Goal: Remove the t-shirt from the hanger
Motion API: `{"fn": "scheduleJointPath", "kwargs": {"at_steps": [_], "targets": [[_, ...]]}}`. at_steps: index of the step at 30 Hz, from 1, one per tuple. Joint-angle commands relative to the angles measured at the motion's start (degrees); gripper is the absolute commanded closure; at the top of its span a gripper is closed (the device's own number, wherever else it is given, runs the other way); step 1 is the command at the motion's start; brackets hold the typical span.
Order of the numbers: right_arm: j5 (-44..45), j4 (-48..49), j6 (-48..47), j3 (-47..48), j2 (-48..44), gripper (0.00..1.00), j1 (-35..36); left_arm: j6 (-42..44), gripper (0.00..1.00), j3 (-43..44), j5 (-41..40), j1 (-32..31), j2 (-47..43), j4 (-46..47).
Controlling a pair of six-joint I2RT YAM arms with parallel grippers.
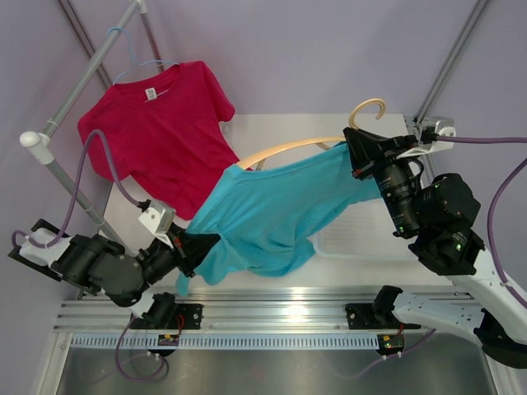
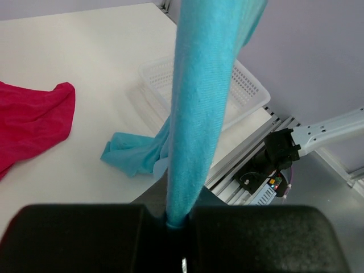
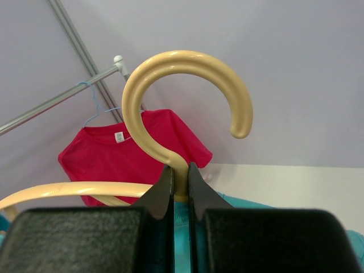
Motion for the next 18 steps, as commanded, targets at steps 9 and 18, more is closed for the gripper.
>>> {"fn": "scheduleJointPath", "kwargs": {"at_steps": [9,18], "targets": [[16.05,7.22,2.61,5.60,-1.97,1.00,-0.49,-22.72,1.00,-0.02,-5.66,-0.42,-2.07,-18.40],[4.56,6.25,5.68,6.64,1.36,1.00,-0.49,-11.82,1.00,-1.08,-9.34,-0.42,-0.42,-9.26]]}}
